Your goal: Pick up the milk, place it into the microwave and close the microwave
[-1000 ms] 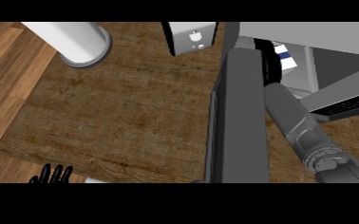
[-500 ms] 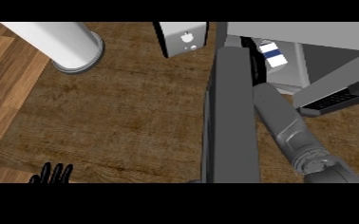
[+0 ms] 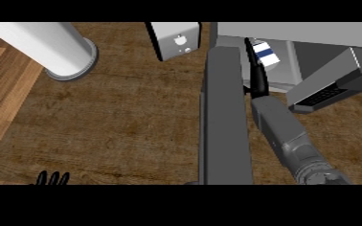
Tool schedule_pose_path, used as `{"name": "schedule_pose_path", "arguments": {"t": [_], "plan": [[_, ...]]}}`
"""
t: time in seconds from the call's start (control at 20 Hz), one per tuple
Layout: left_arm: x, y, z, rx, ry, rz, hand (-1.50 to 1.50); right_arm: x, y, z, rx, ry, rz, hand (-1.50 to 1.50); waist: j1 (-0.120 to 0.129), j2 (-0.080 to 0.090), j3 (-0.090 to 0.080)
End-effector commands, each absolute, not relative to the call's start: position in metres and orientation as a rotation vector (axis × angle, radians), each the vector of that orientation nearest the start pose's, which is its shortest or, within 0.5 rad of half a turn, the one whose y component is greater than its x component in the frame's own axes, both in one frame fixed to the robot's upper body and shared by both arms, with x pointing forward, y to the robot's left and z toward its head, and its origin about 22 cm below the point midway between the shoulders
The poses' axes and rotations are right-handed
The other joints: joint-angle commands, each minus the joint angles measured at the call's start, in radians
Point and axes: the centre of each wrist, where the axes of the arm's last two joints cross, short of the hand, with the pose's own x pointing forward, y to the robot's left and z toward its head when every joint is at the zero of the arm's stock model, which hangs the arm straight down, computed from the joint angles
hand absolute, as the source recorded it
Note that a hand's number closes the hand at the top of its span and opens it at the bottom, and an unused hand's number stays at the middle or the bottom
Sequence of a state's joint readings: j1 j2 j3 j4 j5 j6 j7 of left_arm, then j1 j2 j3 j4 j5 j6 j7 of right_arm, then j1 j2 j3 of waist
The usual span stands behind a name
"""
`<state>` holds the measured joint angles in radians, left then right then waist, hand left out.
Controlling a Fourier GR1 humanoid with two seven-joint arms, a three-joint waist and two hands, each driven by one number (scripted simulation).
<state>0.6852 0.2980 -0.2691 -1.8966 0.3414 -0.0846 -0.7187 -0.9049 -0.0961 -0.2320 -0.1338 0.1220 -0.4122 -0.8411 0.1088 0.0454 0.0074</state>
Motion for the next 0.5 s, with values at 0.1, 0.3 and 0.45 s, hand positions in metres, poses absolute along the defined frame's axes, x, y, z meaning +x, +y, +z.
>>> {"name": "schedule_pose_path", "arguments": {"t": [0.1, 0.3, 0.45], "plan": [[0.075, 0.263, -0.013, -0.199, -1.913, 0.129, -1.50, 0.365, -0.197, -0.081, -0.261, -1.843, 0.158, -1.50, -0.036, -0.010, -0.003], [0.057, 0.257, -0.014, -0.174, -1.888, 0.145, -1.50, 0.342, -0.212, -0.104, -0.236, -1.858, 0.134, -1.50, -0.052, -0.025, -0.004], [0.065, 0.252, -0.013, -0.196, -1.880, 0.149, -1.50, 0.327, -0.214, -0.118, -0.209, -1.885, 0.117, -1.50, -0.063, -0.027, -0.004]]}}
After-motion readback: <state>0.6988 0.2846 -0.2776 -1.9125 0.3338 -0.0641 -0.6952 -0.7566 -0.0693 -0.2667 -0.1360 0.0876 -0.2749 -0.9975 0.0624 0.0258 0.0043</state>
